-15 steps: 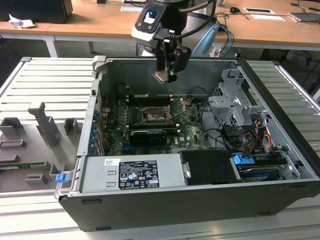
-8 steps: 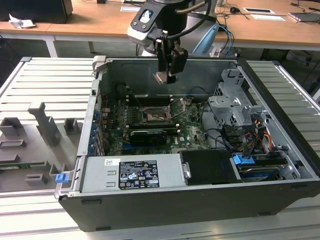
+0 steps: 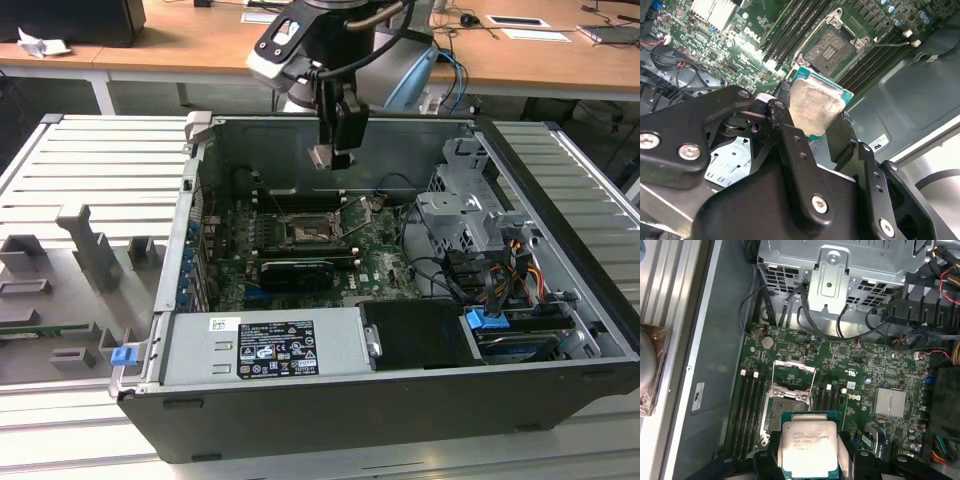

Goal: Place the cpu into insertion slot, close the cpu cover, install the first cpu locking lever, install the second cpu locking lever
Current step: 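Place the cpu into insertion slot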

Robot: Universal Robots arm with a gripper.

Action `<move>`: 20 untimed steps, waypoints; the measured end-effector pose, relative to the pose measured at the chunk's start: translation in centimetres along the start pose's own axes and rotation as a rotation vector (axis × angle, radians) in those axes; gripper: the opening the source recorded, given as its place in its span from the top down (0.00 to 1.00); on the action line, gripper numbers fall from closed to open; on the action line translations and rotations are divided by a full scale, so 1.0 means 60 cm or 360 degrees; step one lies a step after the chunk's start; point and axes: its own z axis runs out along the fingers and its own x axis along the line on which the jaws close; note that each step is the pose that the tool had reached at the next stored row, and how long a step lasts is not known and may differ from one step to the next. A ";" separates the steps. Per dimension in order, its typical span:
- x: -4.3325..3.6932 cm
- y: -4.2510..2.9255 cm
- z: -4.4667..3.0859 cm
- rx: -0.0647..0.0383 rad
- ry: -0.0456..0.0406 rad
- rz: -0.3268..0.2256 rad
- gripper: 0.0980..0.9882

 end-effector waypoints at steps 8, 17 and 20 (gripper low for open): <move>0.000 -0.001 0.008 0.0000 -0.0001 0.0010 0.52; 0.000 -0.001 0.011 -0.0002 -0.0011 0.0132 0.52; 0.000 -0.001 0.014 -0.0003 -0.0013 0.0146 0.52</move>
